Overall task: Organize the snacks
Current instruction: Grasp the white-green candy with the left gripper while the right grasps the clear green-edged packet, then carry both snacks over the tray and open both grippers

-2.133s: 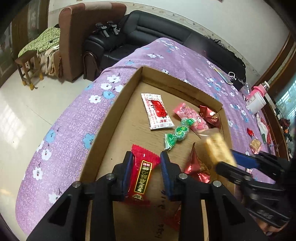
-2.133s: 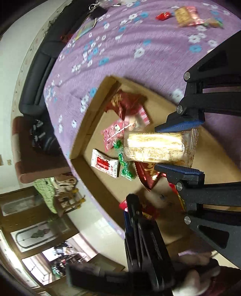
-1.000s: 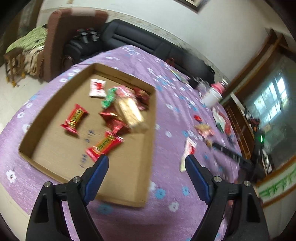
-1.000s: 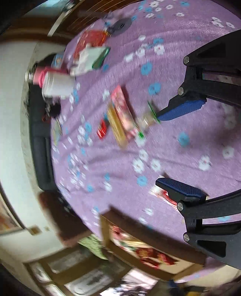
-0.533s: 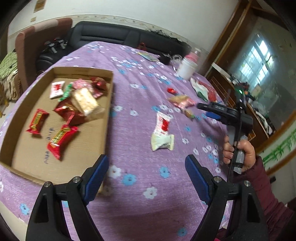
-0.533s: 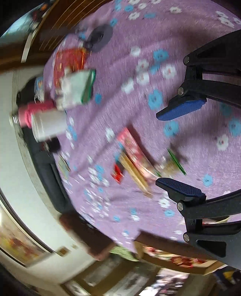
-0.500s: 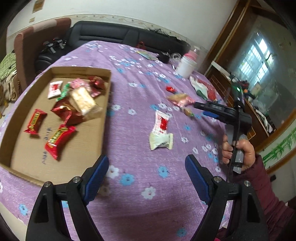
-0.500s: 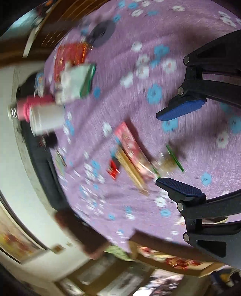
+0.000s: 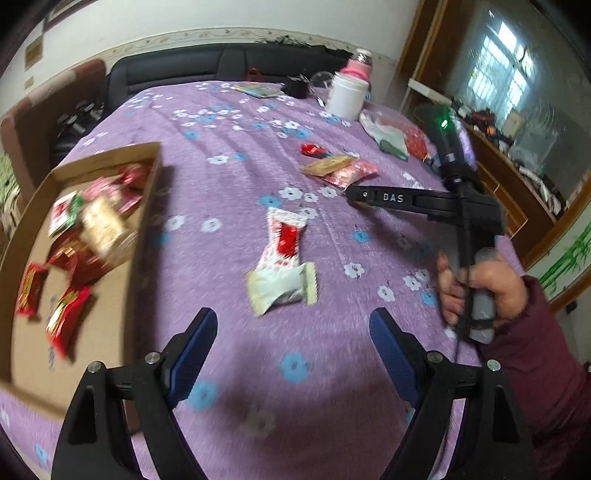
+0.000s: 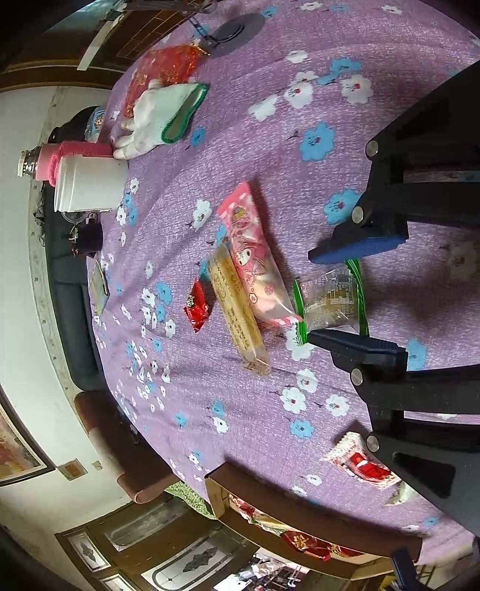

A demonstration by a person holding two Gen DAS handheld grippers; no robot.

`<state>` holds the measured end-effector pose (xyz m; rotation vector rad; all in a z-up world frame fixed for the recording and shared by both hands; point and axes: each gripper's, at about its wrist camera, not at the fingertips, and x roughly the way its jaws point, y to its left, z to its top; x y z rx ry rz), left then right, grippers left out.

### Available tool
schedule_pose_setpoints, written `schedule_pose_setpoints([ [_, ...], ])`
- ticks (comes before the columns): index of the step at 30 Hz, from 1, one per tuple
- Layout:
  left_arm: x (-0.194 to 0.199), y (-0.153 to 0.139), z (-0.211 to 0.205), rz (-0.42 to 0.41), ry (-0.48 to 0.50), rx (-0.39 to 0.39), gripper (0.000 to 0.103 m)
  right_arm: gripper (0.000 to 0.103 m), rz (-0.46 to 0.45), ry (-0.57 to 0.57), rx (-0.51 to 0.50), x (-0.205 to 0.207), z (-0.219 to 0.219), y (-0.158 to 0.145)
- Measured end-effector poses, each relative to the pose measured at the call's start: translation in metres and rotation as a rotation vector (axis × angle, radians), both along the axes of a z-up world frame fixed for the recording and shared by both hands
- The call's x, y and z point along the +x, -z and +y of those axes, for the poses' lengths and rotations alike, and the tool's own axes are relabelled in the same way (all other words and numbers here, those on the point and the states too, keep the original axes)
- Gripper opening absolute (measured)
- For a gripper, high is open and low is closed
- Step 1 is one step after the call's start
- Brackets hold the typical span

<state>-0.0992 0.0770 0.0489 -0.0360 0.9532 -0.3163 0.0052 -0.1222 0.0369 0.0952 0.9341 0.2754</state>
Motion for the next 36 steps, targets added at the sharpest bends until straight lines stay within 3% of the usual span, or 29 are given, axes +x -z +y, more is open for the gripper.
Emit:
schedule_pose_setpoints([
  [6,0.036,0.026,-0.023,0.038,0.004,0.092,0.084,0.039,-0.001,-0.006,0.032,-0.006,-0.003,-0.006],
  [11,0.046,0.041,-0.028,0.057,-0.009,0.12,0.081,0.039,-0.023,-0.018,0.034,-0.01,-0.002,-0.012],
  [12,0.046,0.043,-0.028,0.054,-0.013,0.12,0.068,0.039,-0.028,-0.019,0.034,-0.01,-0.003,-0.014],
  [13,0.043,0.042,-0.029,0.021,-0.026,0.157,0.048,0.039,-0.034,-0.019,0.039,-0.011,-0.003,-0.016],
  [14,0.042,0.042,-0.03,0.011,-0.026,0.178,0.043,0.039,-0.037,-0.019,0.042,-0.011,-0.004,-0.017],
  [16,0.039,0.038,-0.023,0.004,-0.029,0.127,0.032,0.039,-0.045,-0.018,0.045,-0.013,-0.004,-0.018],
  [22,0.028,0.033,-0.011,0.005,-0.042,0.077,0.032,0.039,-0.06,-0.01,0.06,-0.015,-0.006,-0.021],
  [29,0.004,0.0,0.017,-0.036,-0.075,-0.038,0.032,0.039,-0.105,-0.023,0.119,-0.021,-0.008,-0.029],
  [32,-0.007,-0.014,0.045,-0.06,-0.134,-0.06,0.032,0.039,-0.122,-0.041,0.137,-0.025,-0.005,-0.032],
  [36,-0.019,-0.021,0.105,-0.08,-0.283,-0.073,0.032,0.04,-0.097,-0.058,0.145,-0.029,0.003,-0.026],
])
